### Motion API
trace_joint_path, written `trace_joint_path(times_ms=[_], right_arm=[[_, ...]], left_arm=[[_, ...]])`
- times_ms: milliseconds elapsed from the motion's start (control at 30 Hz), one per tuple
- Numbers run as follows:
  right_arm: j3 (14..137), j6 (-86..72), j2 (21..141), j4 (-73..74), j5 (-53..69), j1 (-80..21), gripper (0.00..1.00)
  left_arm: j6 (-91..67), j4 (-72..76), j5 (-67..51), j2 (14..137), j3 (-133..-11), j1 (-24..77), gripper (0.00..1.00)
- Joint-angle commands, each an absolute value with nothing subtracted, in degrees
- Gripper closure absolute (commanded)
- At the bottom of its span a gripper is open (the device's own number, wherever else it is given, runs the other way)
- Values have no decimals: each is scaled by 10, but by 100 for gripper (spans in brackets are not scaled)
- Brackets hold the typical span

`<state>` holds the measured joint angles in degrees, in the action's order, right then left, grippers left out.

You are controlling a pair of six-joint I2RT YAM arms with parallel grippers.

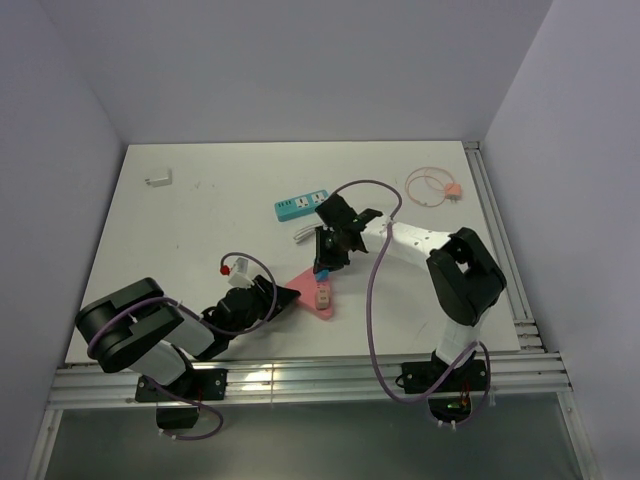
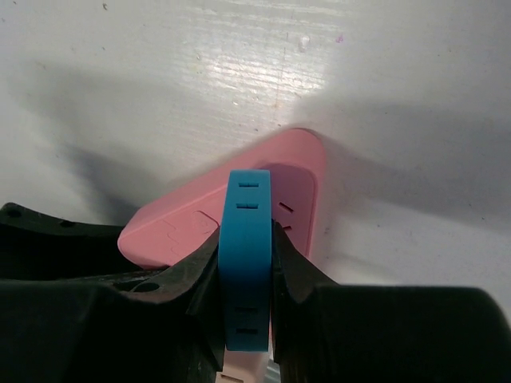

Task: Insert the plug

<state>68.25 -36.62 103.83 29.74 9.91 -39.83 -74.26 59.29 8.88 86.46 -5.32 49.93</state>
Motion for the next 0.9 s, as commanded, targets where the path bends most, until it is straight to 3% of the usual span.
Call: trace_joint_path(times_ms=[0, 300, 333, 400, 467, 567, 733, 867], right_arm=[[607, -411, 1121, 228, 74, -419, 100], [663, -377, 1064, 242, 28, -429, 97], [676, -373, 1061, 265, 21, -429, 92], [700, -356, 1056, 280, 17, -429, 49], [708, -349, 1043, 293, 9, -429, 17], [700, -345, 1019, 287, 5, -429, 6], [704, -334, 984, 301, -16, -426, 0], [688, -325, 921, 306, -23, -415, 0]], left_arm=[[-676, 476, 73, 882, -42, 506, 100], [-679, 459, 65, 895, -54, 498, 100], [-681, 462, 57, 897, -53, 492, 100], [-685, 474, 48, 910, -49, 485, 100], [-686, 488, 38, 917, -45, 476, 100], [-682, 490, 30, 931, -47, 468, 100], [-674, 467, 30, 930, -55, 462, 99], [-671, 419, 47, 900, -56, 463, 83]])
